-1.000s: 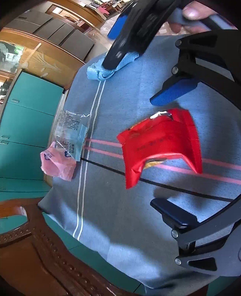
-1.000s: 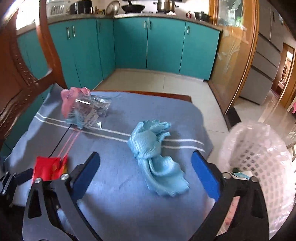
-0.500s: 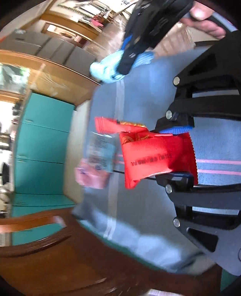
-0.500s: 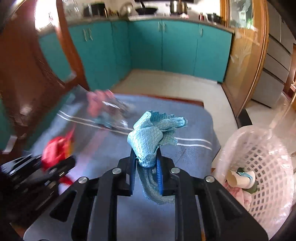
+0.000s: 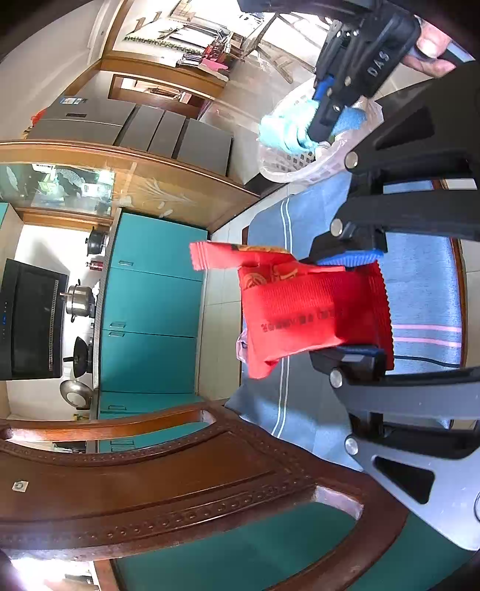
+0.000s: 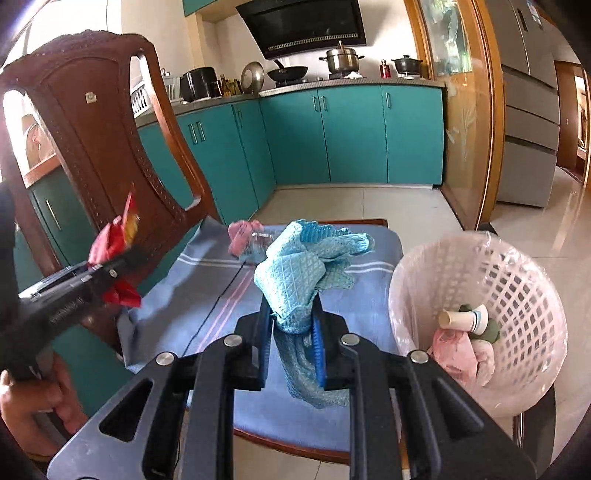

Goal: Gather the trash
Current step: 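Grasp the red snack bag with the left tool while the right tool grasps the blue glove, then carry the blue glove over the wastebasket and open the right tool while the left tool holds the red bag, then drop the red snack bag into the wastebasket with the left tool, then grasp the pink plastic bag with the left tool while the right tool grasps the clear wrapper, then carry the pink bag and clear wrapper over the wastebasket and release both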

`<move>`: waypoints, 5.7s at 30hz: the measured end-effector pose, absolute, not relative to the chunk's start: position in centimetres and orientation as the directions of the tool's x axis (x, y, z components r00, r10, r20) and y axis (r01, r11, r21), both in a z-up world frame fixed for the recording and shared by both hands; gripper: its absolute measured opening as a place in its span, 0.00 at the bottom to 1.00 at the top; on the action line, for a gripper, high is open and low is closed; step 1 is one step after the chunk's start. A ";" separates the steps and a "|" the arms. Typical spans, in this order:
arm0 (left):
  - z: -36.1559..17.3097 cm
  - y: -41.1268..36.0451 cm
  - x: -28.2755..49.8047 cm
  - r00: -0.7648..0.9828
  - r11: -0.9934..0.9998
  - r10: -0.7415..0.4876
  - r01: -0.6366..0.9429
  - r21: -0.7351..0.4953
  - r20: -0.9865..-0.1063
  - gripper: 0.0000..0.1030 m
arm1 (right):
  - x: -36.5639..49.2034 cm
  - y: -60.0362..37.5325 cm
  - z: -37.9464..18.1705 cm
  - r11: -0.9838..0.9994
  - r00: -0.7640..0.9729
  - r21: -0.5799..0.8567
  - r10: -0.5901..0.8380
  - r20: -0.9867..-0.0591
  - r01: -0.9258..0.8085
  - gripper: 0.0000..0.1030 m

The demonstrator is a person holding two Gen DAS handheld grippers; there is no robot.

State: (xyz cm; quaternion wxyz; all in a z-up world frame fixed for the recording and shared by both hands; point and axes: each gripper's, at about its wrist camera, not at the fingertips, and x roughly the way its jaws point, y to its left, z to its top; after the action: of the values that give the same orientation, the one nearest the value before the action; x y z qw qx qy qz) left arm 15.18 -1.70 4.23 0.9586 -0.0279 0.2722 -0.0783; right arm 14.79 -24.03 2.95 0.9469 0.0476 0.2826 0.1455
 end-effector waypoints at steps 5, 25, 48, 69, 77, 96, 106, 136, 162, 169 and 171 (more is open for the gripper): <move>2.2 -1.8 17.5 0.814 0.990 -0.140 0.116 -0.078 -0.563 0.32 | 15.3 -23.9 1.9 0.955 0.786 0.170 0.298 -0.541 -0.245 0.19; 1.3 -5.4 17.4 0.796 0.985 -0.163 0.167 -0.049 -0.582 0.32 | 16.8 -38.9 2.9 0.954 0.877 0.293 0.083 -0.473 0.068 0.91; 2.8 -28.3 19.1 0.664 0.869 -0.411 0.492 -0.049 -0.625 0.97 | 9.9 -46.9 5.2 0.813 0.972 0.534 -0.174 -0.156 0.231 0.94; 2.2 -0.3 16.9 0.824 0.998 -0.070 0.058 -0.040 -0.563 0.97 | 15.6 -27.3 1.8 0.964 0.872 0.242 0.213 -0.440 -0.114 0.94; 2.2 -0.3 17.2 0.840 0.997 -0.076 0.078 -0.018 -0.537 0.97 | 16.5 -24.1 0.5 0.974 0.839 0.188 0.205 -0.504 -0.126 0.94; 3.1 7.0 18.8 0.849 0.990 -0.052 -0.027 -0.141 -0.526 0.97 | 38.8 -10.0 -5.2 0.990 0.689 0.121 0.142 -0.711 -0.079 0.92; 1.8 4.9 20.2 0.831 0.994 -0.058 -0.004 -0.111 -0.553 0.97 | 31.2 -16.2 -4.2 0.947 0.649 0.265 0.317 -0.691 -0.180 0.04; -3.7 0.9 32.5 0.692 0.995 -0.090 0.087 -0.041 -0.717 0.27 | 20.3 -24.6 -0.7 0.921 0.710 0.279 0.387 -0.589 -0.272 0.83; 1.6 -0.5 15.0 0.804 0.982 -0.189 0.168 -0.089 -0.564 0.28 | 18.8 -20.4 -1.3 0.949 0.724 0.103 0.294 -0.624 -0.297 0.36; 1.4 0.0 15.7 0.796 0.984 -0.178 0.156 -0.089 -0.578 0.28 | 18.7 -20.5 -1.2 0.948 0.719 0.107 0.298 -0.627 -0.300 0.36; 1.3 -0.2 15.8 0.796 0.984 -0.177 0.156 -0.086 -0.579 0.28 | 18.6 -20.6 -1.2 0.947 0.720 0.112 0.302 -0.625 -0.300 0.36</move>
State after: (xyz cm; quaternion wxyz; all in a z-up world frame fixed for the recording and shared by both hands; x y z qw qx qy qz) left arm 15.80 -0.18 1.29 0.9474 -0.0170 0.3074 -0.0880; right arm 18.55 -20.61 -1.20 0.9273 0.0013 0.3372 0.1623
